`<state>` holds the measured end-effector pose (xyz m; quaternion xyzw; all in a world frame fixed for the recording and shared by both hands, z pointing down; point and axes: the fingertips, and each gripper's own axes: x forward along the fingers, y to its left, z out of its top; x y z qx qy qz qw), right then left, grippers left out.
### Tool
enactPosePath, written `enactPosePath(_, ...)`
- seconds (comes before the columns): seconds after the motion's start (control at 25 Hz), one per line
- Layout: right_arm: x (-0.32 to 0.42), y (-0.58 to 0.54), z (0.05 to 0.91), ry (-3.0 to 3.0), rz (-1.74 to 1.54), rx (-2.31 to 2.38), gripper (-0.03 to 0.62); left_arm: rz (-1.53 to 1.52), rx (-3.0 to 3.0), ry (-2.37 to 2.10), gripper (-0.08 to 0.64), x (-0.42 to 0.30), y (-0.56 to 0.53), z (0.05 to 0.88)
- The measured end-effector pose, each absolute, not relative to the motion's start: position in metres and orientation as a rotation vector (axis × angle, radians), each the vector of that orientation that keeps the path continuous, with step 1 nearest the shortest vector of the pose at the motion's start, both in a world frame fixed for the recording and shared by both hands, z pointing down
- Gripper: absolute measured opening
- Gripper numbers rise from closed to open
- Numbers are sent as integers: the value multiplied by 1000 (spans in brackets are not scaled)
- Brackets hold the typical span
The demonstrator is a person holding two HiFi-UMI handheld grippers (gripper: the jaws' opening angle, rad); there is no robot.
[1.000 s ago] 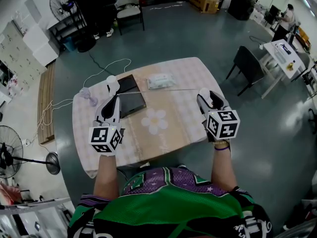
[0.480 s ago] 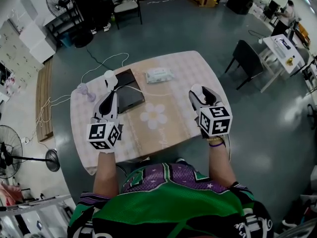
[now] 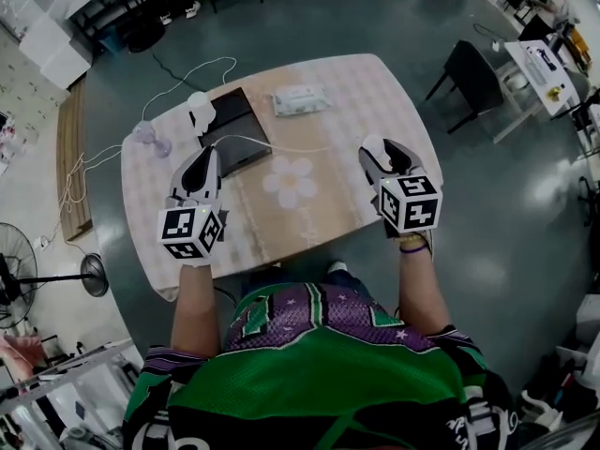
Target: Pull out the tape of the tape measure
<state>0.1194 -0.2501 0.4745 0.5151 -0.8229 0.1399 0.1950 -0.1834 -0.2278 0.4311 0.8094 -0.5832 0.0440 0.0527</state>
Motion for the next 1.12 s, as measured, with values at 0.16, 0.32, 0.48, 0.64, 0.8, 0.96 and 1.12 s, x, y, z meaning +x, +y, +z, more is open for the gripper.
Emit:
enactPosePath(0.16, 116, -251, 500, -2272, 448, 1434, 219, 193, 2449, -1713, 28, -186, -235, 460)
enactPosePath(0.32, 112, -253, 531, -2232, 504, 1423, 219, 234, 2437, -1653, 28, -188, -242, 489)
enactPosePath(0.48, 109, -260, 560, -2203, 561, 1425, 219, 273, 2431, -1603, 28, -190, -253, 516)
enactPosePath(0.64, 106, -263, 591, -2179, 622, 1426, 219, 331, 2425, -1555, 28, -191, -258, 547)
enactPosePath(0.8, 103, -268, 621, -2176, 666, 1415, 219, 365, 2417, -1537, 28, -191, -263, 573)
enactPosePath(0.96, 98, -271, 650, -2170, 681, 1382, 219, 390, 2392, -1519, 28, -188, -266, 600)
enactPosePath(1.12, 97, -274, 679, -2157, 699, 1355, 219, 391, 2345, -1512, 28, -186, -266, 627)
